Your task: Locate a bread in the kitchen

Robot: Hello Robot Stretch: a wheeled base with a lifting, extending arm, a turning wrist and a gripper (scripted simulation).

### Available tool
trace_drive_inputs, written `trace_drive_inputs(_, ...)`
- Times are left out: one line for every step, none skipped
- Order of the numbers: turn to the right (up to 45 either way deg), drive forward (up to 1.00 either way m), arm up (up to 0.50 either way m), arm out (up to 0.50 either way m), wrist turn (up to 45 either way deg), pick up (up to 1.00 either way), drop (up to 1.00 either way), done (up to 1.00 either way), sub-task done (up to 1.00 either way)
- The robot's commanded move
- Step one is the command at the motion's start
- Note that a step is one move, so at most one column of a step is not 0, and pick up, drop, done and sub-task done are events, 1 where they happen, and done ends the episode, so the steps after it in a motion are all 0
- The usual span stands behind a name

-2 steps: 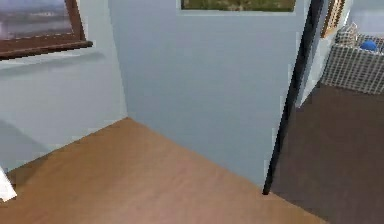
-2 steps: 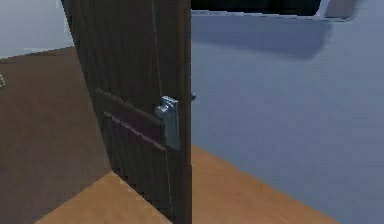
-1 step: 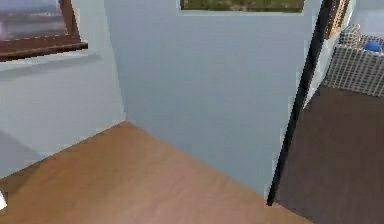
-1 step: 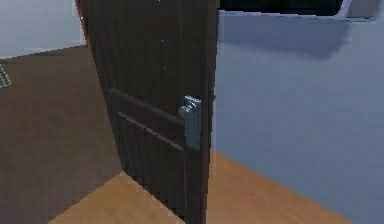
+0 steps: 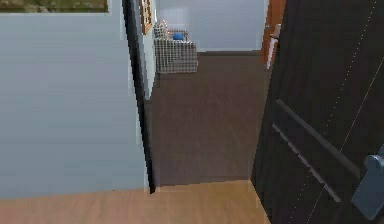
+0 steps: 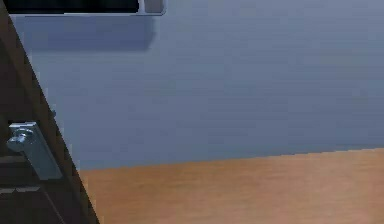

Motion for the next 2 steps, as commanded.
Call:
trace_drive_inputs(3.0,0.00,0.00,0.00,0.0,0.00,0.00,0.00,0.00)
trace_drive_inputs(0.0,0.30,0.00,0.00,0.0,0.00,0.00,0.00,0.00)
